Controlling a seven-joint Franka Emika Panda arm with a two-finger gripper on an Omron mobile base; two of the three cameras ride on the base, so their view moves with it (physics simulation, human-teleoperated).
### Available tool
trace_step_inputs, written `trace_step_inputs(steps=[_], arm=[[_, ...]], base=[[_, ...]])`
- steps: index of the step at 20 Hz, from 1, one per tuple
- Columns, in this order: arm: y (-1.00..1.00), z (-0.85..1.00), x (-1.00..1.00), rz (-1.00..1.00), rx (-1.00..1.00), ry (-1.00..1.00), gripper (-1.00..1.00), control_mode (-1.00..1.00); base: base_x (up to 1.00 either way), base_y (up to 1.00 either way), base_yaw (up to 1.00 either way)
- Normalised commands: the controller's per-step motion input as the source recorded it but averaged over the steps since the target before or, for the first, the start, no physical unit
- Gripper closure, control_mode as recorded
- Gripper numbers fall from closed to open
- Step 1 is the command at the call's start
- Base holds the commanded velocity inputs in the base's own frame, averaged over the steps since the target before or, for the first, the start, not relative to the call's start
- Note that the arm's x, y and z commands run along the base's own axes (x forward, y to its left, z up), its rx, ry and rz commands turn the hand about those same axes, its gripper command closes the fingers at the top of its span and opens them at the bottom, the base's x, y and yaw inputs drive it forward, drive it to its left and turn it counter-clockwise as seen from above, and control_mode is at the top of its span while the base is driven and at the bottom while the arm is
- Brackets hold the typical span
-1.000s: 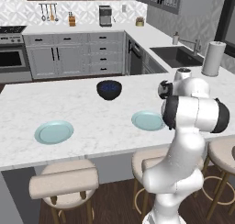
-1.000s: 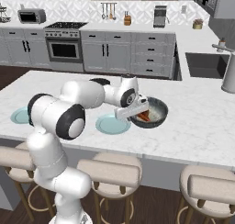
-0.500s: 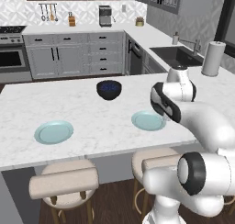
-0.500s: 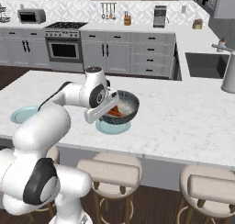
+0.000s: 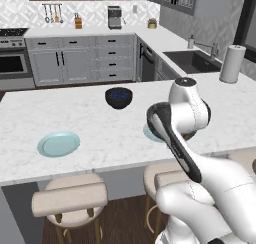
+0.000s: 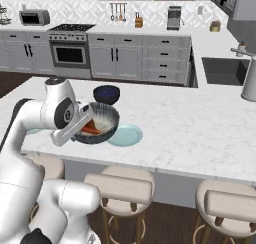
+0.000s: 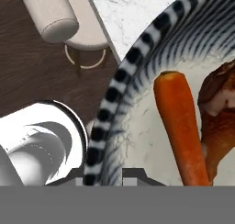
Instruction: Pick the chicken drumstick and carrot from their plates and place them in the bowl. Then put the bowl in the fridge.
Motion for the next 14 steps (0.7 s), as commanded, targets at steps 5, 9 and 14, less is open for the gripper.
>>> trace_step_inputs(steps=[5, 9, 14], arm=[[0.66, 0.05, -1.0, 0.05, 0.0, 0.0, 1.0, -1.0], [0.13, 0.0, -0.48, 0.04, 0.0, 0.0, 1.0, -1.0], [0.0, 0.0, 0.0, 0.0, 0.0, 0.0, 1.0, 1.0]], base=[[0.0, 0.0, 0.0], [0.0, 0.0, 0.0], [-0.7, 0.28, 0.01]])
